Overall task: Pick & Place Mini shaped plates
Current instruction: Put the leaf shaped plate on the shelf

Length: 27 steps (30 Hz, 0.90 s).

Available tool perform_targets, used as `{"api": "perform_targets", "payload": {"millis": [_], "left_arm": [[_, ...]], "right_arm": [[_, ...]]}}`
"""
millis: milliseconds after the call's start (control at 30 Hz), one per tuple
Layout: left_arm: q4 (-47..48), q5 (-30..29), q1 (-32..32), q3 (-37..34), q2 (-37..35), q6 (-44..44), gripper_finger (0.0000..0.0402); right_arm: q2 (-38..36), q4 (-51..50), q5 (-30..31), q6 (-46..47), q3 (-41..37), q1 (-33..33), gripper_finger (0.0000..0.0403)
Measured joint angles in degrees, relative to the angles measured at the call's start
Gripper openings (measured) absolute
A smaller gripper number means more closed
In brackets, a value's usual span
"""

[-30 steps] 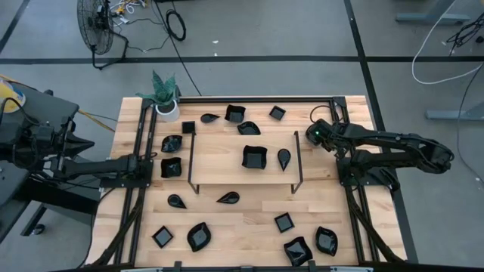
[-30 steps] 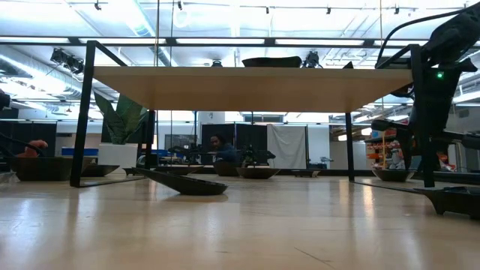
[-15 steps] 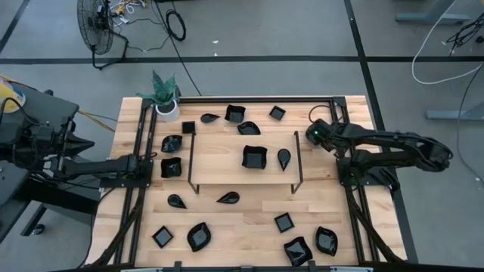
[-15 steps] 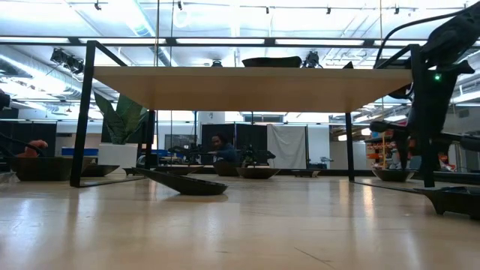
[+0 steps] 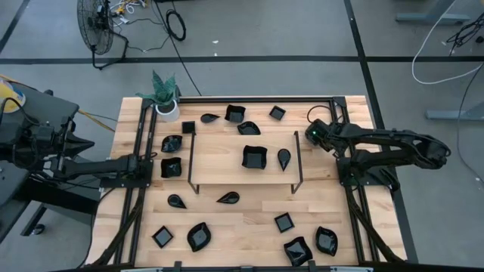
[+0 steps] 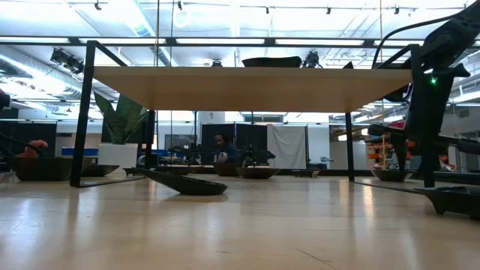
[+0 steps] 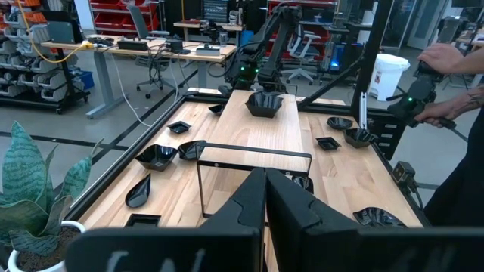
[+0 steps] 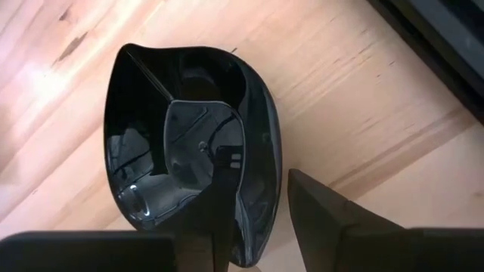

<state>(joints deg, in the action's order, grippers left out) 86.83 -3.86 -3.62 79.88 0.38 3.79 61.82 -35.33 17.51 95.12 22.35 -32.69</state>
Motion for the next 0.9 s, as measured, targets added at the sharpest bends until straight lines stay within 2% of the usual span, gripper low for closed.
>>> {"api": "perform_targets", "payload": {"millis": [567, 900], "left_arm": [[0.00, 0.01, -0.01, 0.00, 0.00, 0.02, 0.0018], [0.00, 0.02, -0.01, 0.00, 0.00, -0.02, 0.0018]], "right_arm": [[0.33, 0.00, -0.40, 0.39, 0.00, 0.00, 0.0032], [0.29, 0.07, -0.23, 0.40, 0.02, 0.00, 0.0006]]}}
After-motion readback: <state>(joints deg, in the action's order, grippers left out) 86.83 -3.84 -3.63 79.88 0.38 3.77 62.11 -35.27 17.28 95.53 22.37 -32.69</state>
